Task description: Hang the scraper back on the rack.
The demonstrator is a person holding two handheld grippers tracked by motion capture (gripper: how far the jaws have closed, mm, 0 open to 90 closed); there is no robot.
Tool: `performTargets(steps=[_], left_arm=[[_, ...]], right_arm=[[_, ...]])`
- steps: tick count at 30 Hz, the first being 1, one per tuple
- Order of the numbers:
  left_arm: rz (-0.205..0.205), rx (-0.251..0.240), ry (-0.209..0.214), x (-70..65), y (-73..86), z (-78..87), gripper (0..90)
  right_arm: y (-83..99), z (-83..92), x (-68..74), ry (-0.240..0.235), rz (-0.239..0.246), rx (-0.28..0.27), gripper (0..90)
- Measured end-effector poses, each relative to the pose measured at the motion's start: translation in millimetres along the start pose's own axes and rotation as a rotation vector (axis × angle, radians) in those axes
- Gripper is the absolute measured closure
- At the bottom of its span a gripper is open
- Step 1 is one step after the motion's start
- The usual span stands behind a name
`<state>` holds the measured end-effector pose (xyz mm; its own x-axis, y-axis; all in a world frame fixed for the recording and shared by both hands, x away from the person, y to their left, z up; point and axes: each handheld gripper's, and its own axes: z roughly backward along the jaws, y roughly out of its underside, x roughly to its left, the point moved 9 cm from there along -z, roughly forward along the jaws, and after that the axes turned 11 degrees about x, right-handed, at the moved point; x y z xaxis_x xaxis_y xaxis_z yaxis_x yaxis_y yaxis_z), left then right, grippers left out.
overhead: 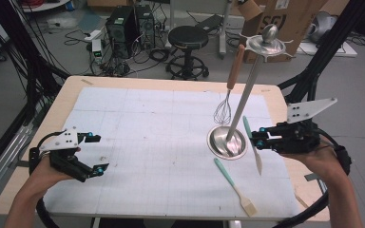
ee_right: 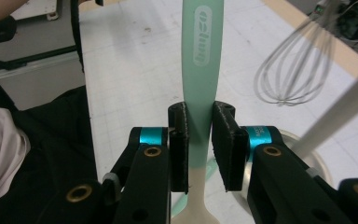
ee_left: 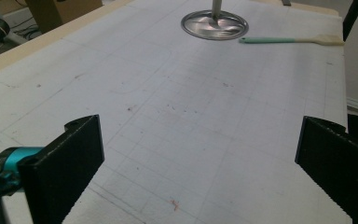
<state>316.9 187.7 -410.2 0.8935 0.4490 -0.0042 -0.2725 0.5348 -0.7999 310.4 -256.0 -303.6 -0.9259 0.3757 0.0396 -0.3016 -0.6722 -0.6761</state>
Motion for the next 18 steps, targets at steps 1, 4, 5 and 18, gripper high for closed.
performTargets(steps=[1, 4, 5, 18], left_arm=[[0.0, 0.0, 0.0, -0.1, 0.0, 0.0, 1.7], [-0.001, 0.002, 0.001, -0.2, 0.4, -0.3, 1.7], [0.002, 0.003, 0.001, -0.1, 0.8, -0.2, 1.7], [0.008, 0.002, -0.006, 1.7, 2.3, 0.0, 1.7]], right_arm=[[-0.2, 4.0, -1.1, 0.002, -0.004, -0.012, 76.8], [0.2, 13.9, -4.6, 0.001, -0.008, -0.029, 76.8], [0.2, 16.5, -6.1, 0.002, -0.011, -0.031, 76.8], [-1.5, 43.2, -18.2, 0.015, -0.021, -0.071, 76.8]])
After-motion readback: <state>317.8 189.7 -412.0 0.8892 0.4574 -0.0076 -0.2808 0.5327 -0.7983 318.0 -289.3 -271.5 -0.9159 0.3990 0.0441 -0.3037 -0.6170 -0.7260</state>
